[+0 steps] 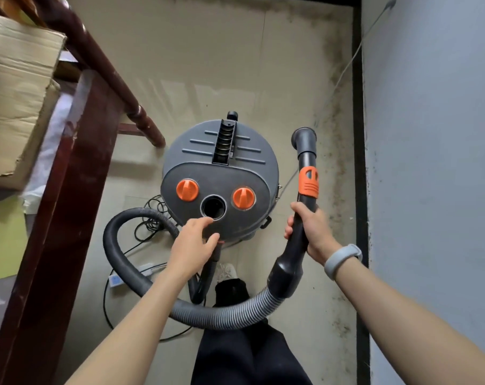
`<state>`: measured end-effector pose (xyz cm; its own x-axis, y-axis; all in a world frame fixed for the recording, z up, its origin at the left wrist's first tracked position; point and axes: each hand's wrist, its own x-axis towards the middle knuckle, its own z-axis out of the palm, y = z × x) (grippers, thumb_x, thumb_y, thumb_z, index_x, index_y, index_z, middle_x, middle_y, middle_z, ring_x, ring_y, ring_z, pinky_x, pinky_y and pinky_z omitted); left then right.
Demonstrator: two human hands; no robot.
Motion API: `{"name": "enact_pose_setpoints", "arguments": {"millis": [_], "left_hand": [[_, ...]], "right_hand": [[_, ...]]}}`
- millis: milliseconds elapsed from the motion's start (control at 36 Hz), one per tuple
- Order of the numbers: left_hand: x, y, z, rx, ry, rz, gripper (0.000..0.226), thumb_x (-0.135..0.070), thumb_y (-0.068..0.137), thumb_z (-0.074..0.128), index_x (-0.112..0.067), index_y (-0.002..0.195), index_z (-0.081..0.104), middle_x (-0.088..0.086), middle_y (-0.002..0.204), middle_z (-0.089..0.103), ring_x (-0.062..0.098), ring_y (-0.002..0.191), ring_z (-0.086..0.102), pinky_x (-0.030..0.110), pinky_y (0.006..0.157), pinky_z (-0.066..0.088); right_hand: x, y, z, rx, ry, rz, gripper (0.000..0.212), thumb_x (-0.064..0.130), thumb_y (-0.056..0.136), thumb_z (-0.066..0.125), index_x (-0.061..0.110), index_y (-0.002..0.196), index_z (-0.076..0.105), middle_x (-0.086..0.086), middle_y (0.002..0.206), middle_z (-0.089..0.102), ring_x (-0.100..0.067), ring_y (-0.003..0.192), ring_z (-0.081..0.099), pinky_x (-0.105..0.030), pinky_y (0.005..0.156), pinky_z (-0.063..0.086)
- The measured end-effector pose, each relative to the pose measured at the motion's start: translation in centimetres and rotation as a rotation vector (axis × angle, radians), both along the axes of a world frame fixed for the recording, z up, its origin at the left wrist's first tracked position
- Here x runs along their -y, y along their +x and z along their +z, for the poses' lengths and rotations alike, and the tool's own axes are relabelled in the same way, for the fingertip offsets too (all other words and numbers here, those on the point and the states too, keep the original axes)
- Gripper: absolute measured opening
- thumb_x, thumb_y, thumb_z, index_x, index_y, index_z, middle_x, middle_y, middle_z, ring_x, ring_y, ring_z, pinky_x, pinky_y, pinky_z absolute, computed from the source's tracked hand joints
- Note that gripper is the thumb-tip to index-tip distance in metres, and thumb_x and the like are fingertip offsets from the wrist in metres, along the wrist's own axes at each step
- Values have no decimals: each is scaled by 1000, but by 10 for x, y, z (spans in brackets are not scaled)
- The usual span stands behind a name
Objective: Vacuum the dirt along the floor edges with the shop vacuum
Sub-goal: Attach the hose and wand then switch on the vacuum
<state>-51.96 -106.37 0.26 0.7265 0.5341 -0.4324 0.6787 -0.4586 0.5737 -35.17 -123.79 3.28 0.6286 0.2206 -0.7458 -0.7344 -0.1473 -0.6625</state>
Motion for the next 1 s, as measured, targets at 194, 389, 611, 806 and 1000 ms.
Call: {"name": "enact_pose_setpoints", "arguments": {"millis": [194, 389, 611, 806, 1000], "left_hand": [[-38, 8, -20, -10, 167, 137, 96, -34, 79, 75, -15, 152, 16, 12, 158, 9, 32, 145, 10, 49, 113, 23], [-98, 41, -39, 12, 121, 33, 108, -48, 74, 76, -27, 153, 5, 1, 161, 0, 26, 148, -2, 50, 117, 15], [-97, 49, -45, 37, 133, 43, 97, -43, 78, 73, -23, 152, 13, 3, 153, 14, 30, 138, 17, 48, 110, 28], [-108, 65, -41, 40, 92, 66, 94, -42, 78, 73, -26, 151, 15, 1, 150, 17, 33, 133, 21, 47, 108, 29], [-109, 90, -40, 46, 54, 174, 92, -41, 73, 76, -28, 145, 22, 1, 143, 22, 36, 128, 26, 43, 107, 27]], "right_hand": [[-28, -14, -19, 166, -232, 173, 17, -1, 87, 55, 14, 80, 51, -3, 69, 52, -16, 61, 50, -36, 64, 52], [-64, -19, -39, 303, -315, 162, 12, 15, 87, 62, 15, 95, 54, 0, 79, 58, -15, 70, 54, -30, 68, 45], [-83, -30, -44, 272, -348, -17, 12, 18, 89, 60, 21, 95, 51, 2, 83, 59, -16, 74, 56, -31, 70, 45], [-103, -26, -50, 315, -400, -31, 15, 19, 89, 61, 20, 102, 54, 5, 83, 60, -16, 76, 57, -29, 74, 43], [-119, 10, -57, 332, -453, 10, 25, 23, 86, 62, 13, 108, 55, 2, 83, 60, -25, 83, 58, -32, 76, 44]]}}
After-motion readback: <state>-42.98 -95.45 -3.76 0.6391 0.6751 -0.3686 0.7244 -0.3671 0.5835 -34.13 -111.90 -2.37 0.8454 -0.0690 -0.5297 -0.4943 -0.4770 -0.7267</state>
